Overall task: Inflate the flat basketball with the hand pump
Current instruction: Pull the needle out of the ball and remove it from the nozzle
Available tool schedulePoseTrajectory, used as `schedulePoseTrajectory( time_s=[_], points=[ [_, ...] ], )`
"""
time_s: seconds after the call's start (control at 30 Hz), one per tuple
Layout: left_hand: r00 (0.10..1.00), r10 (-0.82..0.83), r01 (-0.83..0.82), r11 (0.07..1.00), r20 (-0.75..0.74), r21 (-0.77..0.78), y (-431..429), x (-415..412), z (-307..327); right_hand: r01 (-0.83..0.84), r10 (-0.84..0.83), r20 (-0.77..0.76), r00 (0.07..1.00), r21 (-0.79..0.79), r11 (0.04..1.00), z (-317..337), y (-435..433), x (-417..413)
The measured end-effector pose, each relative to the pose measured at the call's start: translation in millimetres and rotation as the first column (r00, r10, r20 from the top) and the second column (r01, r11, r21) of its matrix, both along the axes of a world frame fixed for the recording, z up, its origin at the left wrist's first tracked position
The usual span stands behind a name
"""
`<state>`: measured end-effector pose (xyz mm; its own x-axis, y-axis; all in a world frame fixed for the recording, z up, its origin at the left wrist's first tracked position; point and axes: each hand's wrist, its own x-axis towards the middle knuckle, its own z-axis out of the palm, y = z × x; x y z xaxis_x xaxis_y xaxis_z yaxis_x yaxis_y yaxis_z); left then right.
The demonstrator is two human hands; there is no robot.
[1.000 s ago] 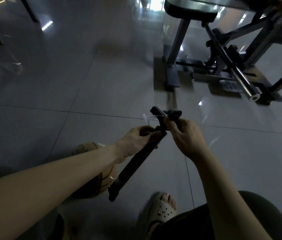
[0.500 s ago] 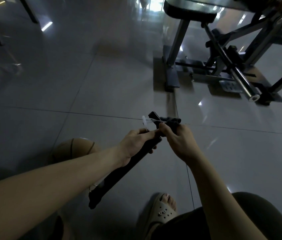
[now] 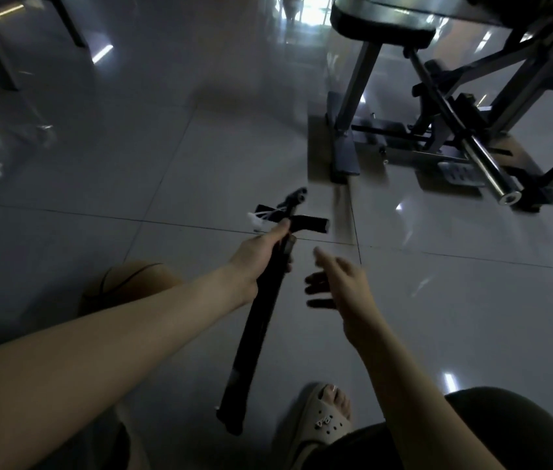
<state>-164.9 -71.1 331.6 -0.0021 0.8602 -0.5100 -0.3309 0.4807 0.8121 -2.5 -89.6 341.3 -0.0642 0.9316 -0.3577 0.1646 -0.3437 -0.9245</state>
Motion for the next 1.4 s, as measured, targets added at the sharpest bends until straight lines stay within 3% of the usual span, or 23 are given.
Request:
schedulePoseTrajectory(
  time_s=[0.13,0.27,0.37,0.47,0.53,0.63,0.7,0.77,0.8,0.83,0.9,0.97,1.03,1.1,1.13,1.23,1.27,1.33,1.4],
  points=[
    [0.989,0.143,-0.14,0.988,0.043,-0.058,6,-12,-6,-0.338,0.358,0.131,0.924,-0.156,0.928,-27,-21,-26],
    [0.981,0.19,-0.188,0.981,0.046,-0.05,10,-19,-12,-0.354,0.372,0.094,0.924,-0.164,0.921,-46,-22,-47],
    [0.98,-0.073,0.062,0.996,-0.186,-0.065,3,-25,-27,-0.3,0.314,0.063,0.947,-0.168,0.939,-59,-9,-54],
    [0.88,-0.297,0.233,0.95,-0.372,-0.207,-6,-25,-68,-0.275,0.309,0.116,0.944,-0.242,0.931,-82,11,-58],
    [0.886,-0.303,0.206,0.935,-0.351,-0.287,-1,-28,-97,-0.324,0.396,0.181,0.9,-0.329,0.887,-101,18,-64],
    [0.895,-0.257,0.124,0.928,-0.365,-0.35,11,-28,-137,-0.432,0.582,0.307,0.753,-0.437,0.789,-136,26,-78],
    [0.887,-0.253,0.086,0.913,-0.387,-0.399,11,-26,-168,-0.416,0.651,0.315,0.69,-0.563,0.714,-160,30,-83],
    [0.876,-0.298,0.11,0.888,-0.379,-0.446,6,-27,-196,-0.416,0.676,0.321,0.663,-0.593,0.689,-189,34,-80],
    [0.839,-0.352,0.153,0.885,-0.415,-0.44,3,-31,-202,-0.411,0.661,0.331,0.674,-0.575,0.707,-204,35,-77],
    [0.744,-0.42,0.211,0.886,-0.52,-0.414,1,-39,-202,-0.387,0.635,0.345,0.691,-0.566,0.728,-219,36,-73],
    [0.401,-0.431,0.296,0.896,-0.808,-0.331,0,-66,-191,-0.328,0.611,0.38,0.694,-0.589,0.739,-247,37,-67],
    [0.093,-0.262,0.327,0.919,-0.961,-0.219,1,-100,-169,-0.25,0.567,0.38,0.731,-0.624,0.741,-269,37,-65],
    [-0.138,-0.153,0.286,0.94,-0.979,-0.187,3,-142,-154,-0.176,0.499,0.356,0.79,-0.647,0.741,-285,35,-65],
    [-0.303,-0.232,0.133,0.95,-0.925,-0.281,-7,-186,-152,-0.119,0.444,0.35,0.825,-0.661,0.741,-298,32,-65],
    [-0.296,-0.323,0.022,0.938,-0.899,-0.345,-18,-206,-151,-0.101,0.426,0.347,0.835,-0.665,0.74,-303,29,-64],
    [0.021,-0.567,-0.21,0.803,-0.823,-0.558,-55,-240,-153,-0.109,0.419,0.335,0.844,-0.657,0.746,-308,22,-63],
    [0.077,-0.595,-0.224,0.771,-0.8,-0.596,-64,-241,-157,-0.113,0.417,0.338,0.844,-0.647,0.754,-307,21,-63],
    [0.042,-0.582,-0.216,0.788,-0.812,-0.576,-77,-231,-165,-0.097,0.408,0.372,0.834,-0.628,0.772,-307,21,-61],
    [-0.078,-0.512,-0.127,0.856,-0.856,-0.501,-82,-211,-171,-0.072,0.416,0.409,0.812,-0.638,0.767,-302,22,-58]
  ],
)
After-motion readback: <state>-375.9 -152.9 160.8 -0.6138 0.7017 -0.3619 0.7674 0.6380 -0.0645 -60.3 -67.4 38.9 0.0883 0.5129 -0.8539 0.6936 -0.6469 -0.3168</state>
